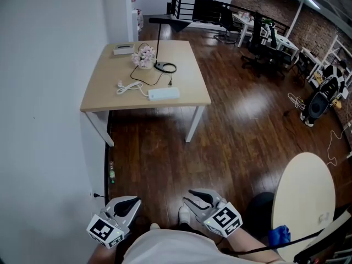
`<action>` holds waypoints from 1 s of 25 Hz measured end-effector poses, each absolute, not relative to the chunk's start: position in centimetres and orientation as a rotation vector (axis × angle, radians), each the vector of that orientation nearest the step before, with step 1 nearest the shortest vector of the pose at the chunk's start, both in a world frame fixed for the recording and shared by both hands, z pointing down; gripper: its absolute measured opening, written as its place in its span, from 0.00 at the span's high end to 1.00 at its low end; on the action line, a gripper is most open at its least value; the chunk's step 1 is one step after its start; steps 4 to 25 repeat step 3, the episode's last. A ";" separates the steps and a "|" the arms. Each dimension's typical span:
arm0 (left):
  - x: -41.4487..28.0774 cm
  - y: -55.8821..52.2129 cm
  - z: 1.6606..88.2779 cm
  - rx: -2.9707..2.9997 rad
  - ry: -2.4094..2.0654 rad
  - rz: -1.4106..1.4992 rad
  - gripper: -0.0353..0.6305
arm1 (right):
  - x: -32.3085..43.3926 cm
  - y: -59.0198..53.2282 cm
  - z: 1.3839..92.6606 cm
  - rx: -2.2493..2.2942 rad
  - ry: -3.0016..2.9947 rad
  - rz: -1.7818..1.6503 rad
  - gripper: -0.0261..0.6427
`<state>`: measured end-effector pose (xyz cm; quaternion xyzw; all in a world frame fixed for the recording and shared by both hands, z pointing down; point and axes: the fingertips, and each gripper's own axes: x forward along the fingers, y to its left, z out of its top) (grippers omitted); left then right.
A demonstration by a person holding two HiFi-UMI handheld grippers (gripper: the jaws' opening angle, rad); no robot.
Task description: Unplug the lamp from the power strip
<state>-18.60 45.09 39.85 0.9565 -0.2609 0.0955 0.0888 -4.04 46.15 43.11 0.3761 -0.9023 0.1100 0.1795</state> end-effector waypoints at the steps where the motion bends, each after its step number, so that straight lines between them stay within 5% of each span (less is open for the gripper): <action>1: -18.8 45.2 39.9 2.849 -0.774 0.280 0.94 | -4.2 46.2 43.2 1.062 -2.551 0.309 0.78; 25: -19.2 45.5 40.0 2.854 -0.769 0.271 0.94 | -4.6 46.5 43.2 1.060 -2.549 0.311 0.78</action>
